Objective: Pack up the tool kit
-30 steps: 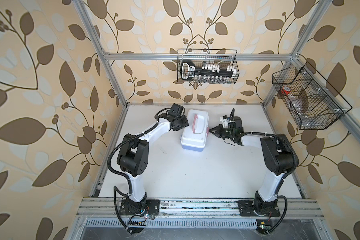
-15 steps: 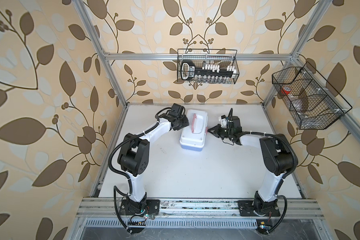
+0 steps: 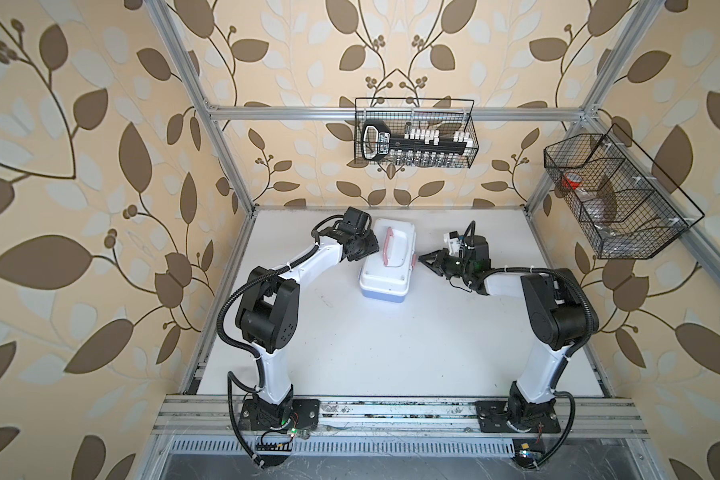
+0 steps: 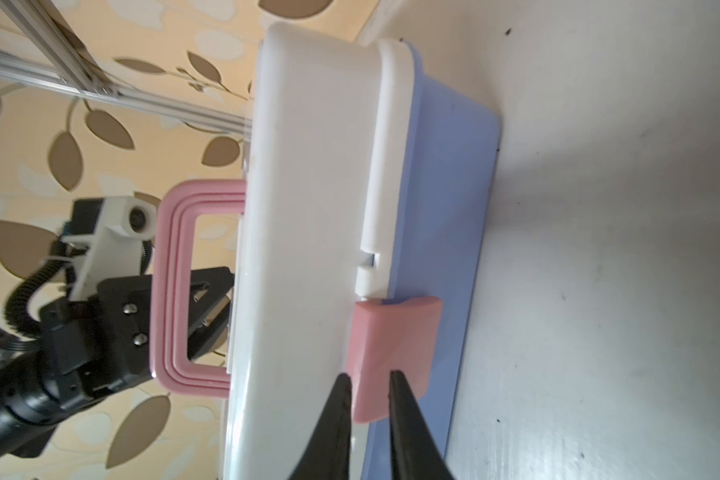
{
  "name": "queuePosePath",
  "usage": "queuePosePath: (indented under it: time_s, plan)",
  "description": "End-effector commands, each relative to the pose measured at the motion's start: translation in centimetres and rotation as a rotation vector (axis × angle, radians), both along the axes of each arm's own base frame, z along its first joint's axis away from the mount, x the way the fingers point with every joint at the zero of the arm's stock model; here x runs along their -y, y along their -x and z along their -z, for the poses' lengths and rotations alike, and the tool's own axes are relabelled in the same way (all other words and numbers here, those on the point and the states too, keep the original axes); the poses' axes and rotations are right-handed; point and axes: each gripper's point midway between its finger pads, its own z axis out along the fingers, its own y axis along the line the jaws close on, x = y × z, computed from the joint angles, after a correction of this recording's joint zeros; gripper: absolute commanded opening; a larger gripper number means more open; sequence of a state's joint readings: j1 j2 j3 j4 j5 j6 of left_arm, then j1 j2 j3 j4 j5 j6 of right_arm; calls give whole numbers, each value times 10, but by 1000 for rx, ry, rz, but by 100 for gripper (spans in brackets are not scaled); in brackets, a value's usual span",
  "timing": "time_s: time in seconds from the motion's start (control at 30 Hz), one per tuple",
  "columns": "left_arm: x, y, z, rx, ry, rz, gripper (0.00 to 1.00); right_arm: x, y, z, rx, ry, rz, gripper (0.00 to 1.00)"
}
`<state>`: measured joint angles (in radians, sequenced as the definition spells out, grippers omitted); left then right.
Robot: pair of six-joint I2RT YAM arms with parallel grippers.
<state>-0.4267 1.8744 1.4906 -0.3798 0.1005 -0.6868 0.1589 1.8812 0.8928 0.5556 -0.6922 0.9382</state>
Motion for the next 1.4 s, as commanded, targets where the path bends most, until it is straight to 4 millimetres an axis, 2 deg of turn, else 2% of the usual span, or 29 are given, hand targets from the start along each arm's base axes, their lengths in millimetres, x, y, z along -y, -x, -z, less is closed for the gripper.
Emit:
queuePosePath:
  time_s: [0.0, 0.03, 0.1, 0.2, 0.27, 0.3, 0.33, 0.37, 0.6, 0.77, 1.0, 1.37]
  plan:
    - [2, 9, 14, -45, -27, 15, 41, 2, 4, -1, 14, -137, -3, 24]
    - [2, 9, 15, -48, -27, 16, 41, 2, 5, -2, 25, -166, -5, 29]
    - [1, 10, 16, -49, -29, 17, 41, 0, 7, -5, 42, -243, -15, 45]
    - [1, 10, 17, -50, -33, 14, 41, -6, 8, -16, 72, -370, -39, 58]
    - [0, 10, 19, -54, -36, 14, 41, -6, 8, -21, 83, -450, -40, 63]
    - [0, 10, 20, -56, -38, 13, 41, -6, 8, -22, 90, -485, -39, 69]
    - [0, 11, 20, -56, -37, 13, 41, -5, 7, -19, 78, -501, -35, 92]
    - [0, 11, 21, -59, -40, 14, 41, -7, 7, -15, 71, -498, -38, 100]
    - [0, 11, 24, -68, -45, 14, 41, -14, 8, -3, 66, -482, -32, 100]
    - [0, 11, 29, -79, -49, 16, 40, -31, 7, -1, 59, -492, -55, 100]
    - [0, 11, 32, -85, -50, 16, 40, -40, 0, -4, 56, -511, -59, 100]
    - [1, 11, 33, -86, -45, 20, 40, -37, -5, -10, 64, -523, -49, 100]
